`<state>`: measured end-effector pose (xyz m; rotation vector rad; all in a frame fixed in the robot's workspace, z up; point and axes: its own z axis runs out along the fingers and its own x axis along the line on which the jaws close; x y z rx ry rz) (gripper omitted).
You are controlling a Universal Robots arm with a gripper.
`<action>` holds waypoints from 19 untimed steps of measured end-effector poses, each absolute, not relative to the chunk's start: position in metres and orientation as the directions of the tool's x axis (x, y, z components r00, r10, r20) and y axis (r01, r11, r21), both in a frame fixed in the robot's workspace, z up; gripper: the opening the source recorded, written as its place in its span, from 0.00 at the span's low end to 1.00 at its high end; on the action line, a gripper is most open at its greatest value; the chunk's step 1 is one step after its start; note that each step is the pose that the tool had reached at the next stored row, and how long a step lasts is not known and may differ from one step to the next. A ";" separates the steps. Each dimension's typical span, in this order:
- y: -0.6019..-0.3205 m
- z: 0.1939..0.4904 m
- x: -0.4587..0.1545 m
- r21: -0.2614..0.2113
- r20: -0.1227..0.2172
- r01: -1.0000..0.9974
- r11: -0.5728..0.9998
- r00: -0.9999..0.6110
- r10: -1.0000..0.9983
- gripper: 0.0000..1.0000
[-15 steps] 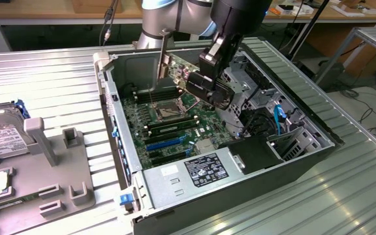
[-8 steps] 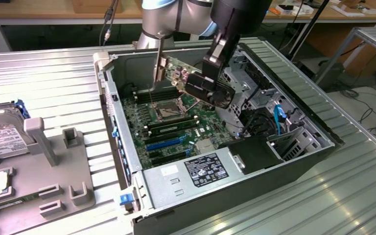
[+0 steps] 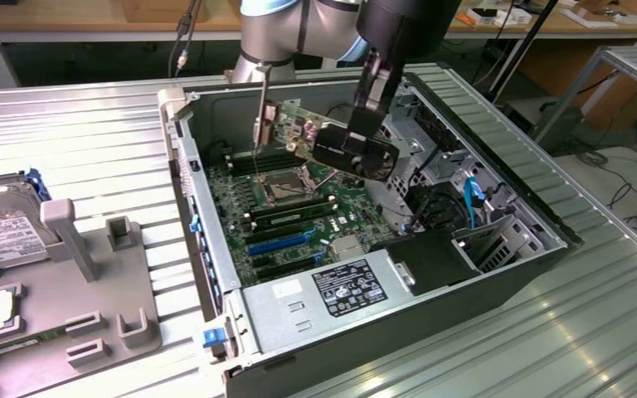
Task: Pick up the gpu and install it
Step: 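Insert the gpu into the slot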
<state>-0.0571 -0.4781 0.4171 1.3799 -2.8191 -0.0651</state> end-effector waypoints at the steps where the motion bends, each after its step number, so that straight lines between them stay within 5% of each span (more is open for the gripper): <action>1: -0.478 0.417 -0.057 0.038 -0.016 -0.805 0.592 -0.593 -0.805 0.27; 19: -0.478 0.417 -0.057 0.038 -0.016 -0.958 0.284 -0.285 -0.958 0.27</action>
